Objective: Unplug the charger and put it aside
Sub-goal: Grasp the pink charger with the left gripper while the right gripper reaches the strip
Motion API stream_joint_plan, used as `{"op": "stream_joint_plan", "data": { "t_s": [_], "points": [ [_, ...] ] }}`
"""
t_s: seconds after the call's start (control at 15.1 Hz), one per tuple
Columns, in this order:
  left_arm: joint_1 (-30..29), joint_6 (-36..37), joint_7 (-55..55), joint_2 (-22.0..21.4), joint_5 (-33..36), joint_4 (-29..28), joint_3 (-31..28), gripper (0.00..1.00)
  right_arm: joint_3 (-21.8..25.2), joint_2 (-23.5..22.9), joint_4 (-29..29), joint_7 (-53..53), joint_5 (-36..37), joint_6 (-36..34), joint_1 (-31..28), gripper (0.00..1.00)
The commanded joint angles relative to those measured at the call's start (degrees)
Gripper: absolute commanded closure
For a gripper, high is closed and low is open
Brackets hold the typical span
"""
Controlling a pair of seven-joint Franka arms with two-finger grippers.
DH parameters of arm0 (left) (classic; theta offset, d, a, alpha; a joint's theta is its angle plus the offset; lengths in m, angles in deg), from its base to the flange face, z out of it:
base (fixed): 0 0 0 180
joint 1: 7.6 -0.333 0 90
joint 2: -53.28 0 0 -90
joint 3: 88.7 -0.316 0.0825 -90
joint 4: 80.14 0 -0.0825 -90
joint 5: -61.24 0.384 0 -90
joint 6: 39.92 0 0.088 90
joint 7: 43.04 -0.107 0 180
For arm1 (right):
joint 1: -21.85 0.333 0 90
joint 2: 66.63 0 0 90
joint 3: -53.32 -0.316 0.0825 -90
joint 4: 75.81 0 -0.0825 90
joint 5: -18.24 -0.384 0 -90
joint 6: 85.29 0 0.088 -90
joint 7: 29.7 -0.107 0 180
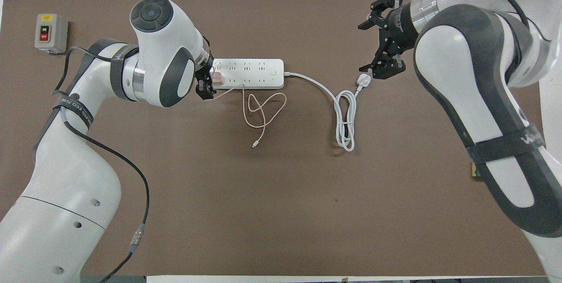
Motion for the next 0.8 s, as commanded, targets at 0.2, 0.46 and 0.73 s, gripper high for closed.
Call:
{"op": "stream_joint_plan", "data": {
  "t_s": [0.2, 0.46, 0.73],
  "points": [
    [0.91, -1.59, 0.26, -2.07, -0.27, -3.06, -1.13, 0.00, -0.06, -12.99, 12.02, -1.30, -1.26, 2.21, 3.26, 0.02],
    [0.91, -2.65, 0.09, -2.07, -0.27, -3.67, -1.04, 0.00, -0.15, -19.05, 17.20, -1.30, -1.26, 4.25, 5.72, 0.02],
    [1.35, -3.00, 0.09, -2.16, -0.27, -3.67, -1.04, 0.00, 0.29, -23.81, 21.08, -1.39, -1.17, 5.38, 9.24, 0.02]
  ]
}}
